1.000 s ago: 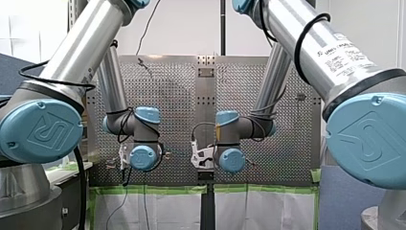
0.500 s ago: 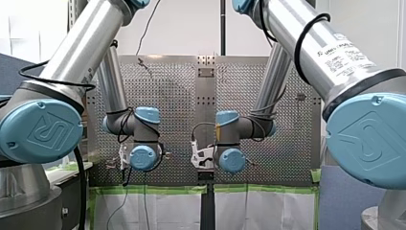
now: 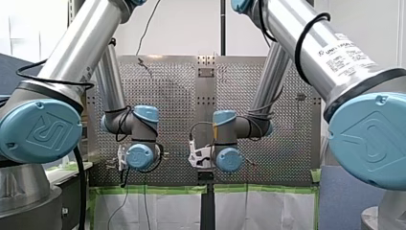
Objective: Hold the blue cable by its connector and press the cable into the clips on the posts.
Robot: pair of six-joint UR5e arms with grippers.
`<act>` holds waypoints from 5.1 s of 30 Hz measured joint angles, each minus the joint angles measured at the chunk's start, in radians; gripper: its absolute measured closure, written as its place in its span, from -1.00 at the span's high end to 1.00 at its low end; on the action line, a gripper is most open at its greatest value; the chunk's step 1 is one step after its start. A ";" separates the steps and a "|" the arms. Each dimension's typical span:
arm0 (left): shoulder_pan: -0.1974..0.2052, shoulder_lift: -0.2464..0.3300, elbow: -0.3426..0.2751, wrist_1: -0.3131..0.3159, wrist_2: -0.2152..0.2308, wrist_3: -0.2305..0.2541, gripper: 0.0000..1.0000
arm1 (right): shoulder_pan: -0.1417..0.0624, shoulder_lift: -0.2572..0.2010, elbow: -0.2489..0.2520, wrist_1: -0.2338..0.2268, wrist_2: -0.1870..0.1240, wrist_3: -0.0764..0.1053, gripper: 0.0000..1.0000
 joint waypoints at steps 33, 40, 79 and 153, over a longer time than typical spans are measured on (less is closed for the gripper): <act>0.058 0.272 0.168 -0.274 -0.090 -0.120 -0.99 | -0.058 -0.266 -0.204 0.274 -0.097 0.153 -1.00; 0.076 0.328 0.225 -0.331 -0.117 -0.122 -0.99 | -0.075 -0.328 -0.254 0.335 -0.158 0.157 -1.00; 0.334 0.595 0.419 -0.678 0.029 -0.176 -0.99 | -0.083 -0.300 -0.524 0.548 -0.276 0.162 -1.00; 0.612 0.424 0.632 -0.702 0.314 -0.302 -0.99 | -0.086 -0.206 -0.732 0.618 -0.287 0.161 -1.00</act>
